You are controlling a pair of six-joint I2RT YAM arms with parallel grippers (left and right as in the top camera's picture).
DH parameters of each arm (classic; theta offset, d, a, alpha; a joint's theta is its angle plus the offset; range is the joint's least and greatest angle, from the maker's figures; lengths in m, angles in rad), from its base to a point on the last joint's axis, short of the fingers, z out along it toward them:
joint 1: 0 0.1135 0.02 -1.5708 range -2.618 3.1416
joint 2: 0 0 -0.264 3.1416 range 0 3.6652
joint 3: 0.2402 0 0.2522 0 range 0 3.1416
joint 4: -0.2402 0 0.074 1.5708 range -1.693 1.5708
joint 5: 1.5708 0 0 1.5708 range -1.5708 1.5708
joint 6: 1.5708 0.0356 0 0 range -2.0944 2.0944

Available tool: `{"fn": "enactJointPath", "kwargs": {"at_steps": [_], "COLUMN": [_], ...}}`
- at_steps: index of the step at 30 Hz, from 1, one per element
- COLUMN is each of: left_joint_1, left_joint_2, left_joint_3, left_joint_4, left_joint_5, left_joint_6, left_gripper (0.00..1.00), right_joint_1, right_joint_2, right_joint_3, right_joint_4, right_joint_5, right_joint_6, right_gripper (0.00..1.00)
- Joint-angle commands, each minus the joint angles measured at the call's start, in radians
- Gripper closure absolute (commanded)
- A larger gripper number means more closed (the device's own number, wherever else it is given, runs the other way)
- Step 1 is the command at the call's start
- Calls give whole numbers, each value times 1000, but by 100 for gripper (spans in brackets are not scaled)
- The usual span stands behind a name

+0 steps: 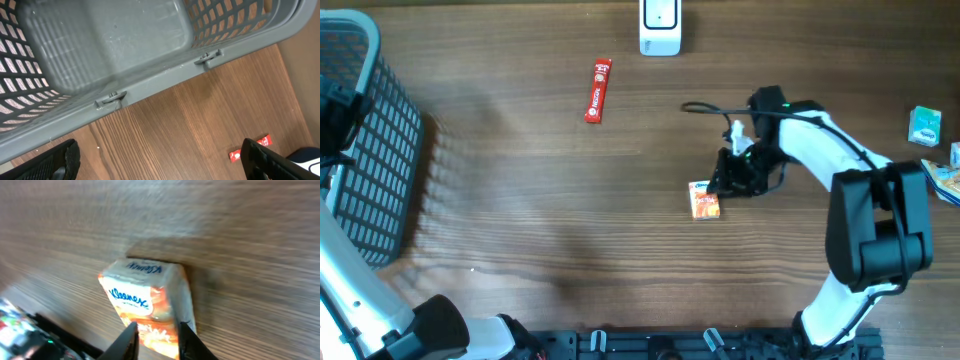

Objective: Scan the item barcode

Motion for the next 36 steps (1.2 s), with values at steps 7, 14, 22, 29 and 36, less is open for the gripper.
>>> {"fn": "enactJointPath", "kwargs": {"at_steps": [7,14,22,29,36], "left_joint_1": [5,5,5,5,5], "left_joint_2": [4,4,4,4,4], "left_joint_3": [4,4,4,4,4], "left_joint_4": [2,2,2,2,2], "left_joint_5": [-6,-6,-6,-6,-6], "left_joint_6": [-10,-10,-10,-10,-10], "left_gripper": [0,0,0,0,0], "right_joint_1": [84,288,571,620,620], "right_joint_2": [-174,-280,-184,-26,57], "right_joint_3": [68,67,38,38,38], "right_joint_4": [-117,-177,-199,-184,-175], "right_joint_5": [340,480,793,859,872], "right_joint_6": [56,63,273,344,370], "right_gripper": [53,46,9,11,18]}}
